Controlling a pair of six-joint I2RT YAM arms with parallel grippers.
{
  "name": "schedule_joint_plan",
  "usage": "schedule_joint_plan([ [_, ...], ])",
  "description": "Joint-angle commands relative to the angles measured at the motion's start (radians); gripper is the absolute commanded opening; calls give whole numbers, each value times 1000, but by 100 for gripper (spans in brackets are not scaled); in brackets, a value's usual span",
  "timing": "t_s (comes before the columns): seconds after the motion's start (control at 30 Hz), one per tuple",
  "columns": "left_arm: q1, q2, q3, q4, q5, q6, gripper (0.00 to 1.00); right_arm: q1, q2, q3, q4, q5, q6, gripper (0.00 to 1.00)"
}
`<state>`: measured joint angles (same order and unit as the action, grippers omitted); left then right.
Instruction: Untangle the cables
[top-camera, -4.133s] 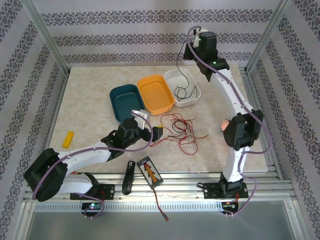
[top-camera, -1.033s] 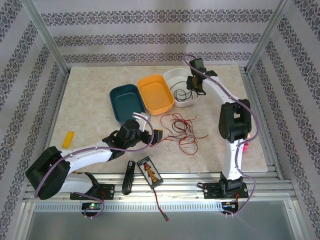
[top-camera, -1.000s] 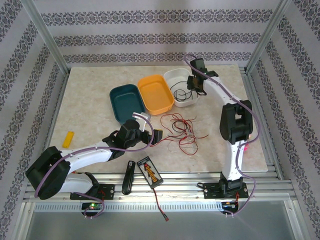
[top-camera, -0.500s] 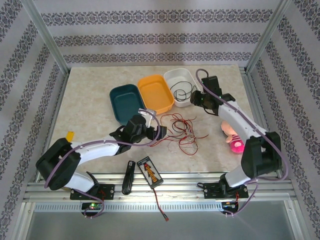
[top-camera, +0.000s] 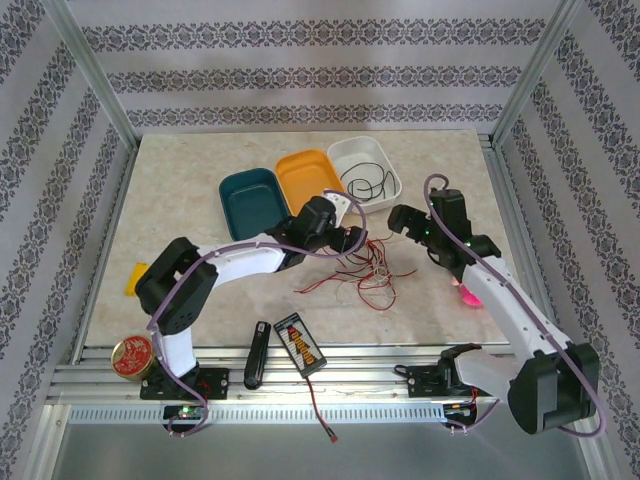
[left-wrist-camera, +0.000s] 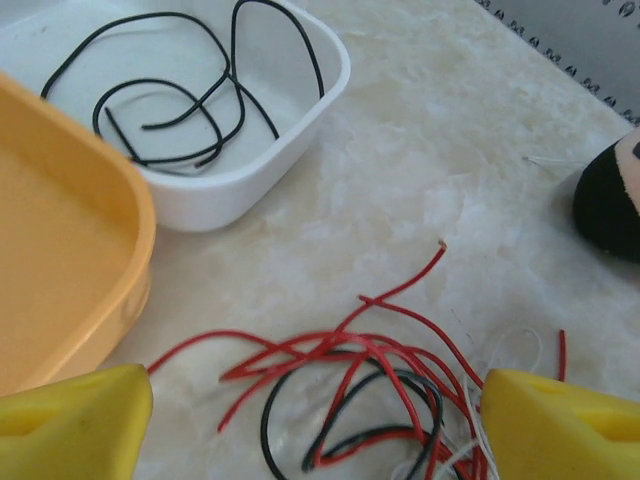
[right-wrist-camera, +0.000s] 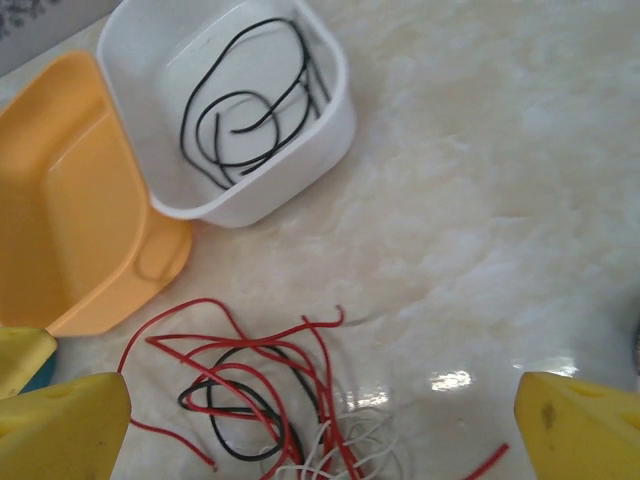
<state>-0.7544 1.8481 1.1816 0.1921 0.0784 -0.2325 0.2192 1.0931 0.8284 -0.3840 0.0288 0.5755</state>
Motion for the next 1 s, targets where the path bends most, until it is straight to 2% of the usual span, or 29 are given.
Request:
schedule_joint_plan([
  [0.0,-14,51,73,-121,15,110,85,-21,-84,-58,-8,68,36,98],
  [0.27,-14,166,194,-167,29,137,81,-43,-226,-97,-43,165,52,98],
  [0.43,-15,203,231,-192,51,128,64,-46,-221,-96,-49,157,42,98],
  [0.63,-15,179,167,-182,49,100,35,-45,-174,-83,-47,121,36,98],
  [0.77,-16,153,105,-162,72,57,21,-44,-124,-74,-47,62,42,98],
  [0.9,-20,111,22,-109,103,-5,15,-41,-96,-79,-21,-31,14,98],
  [0.97,-25,81,-26,-73,111,-34,11,-36,-103,-93,4,-86,5,91],
])
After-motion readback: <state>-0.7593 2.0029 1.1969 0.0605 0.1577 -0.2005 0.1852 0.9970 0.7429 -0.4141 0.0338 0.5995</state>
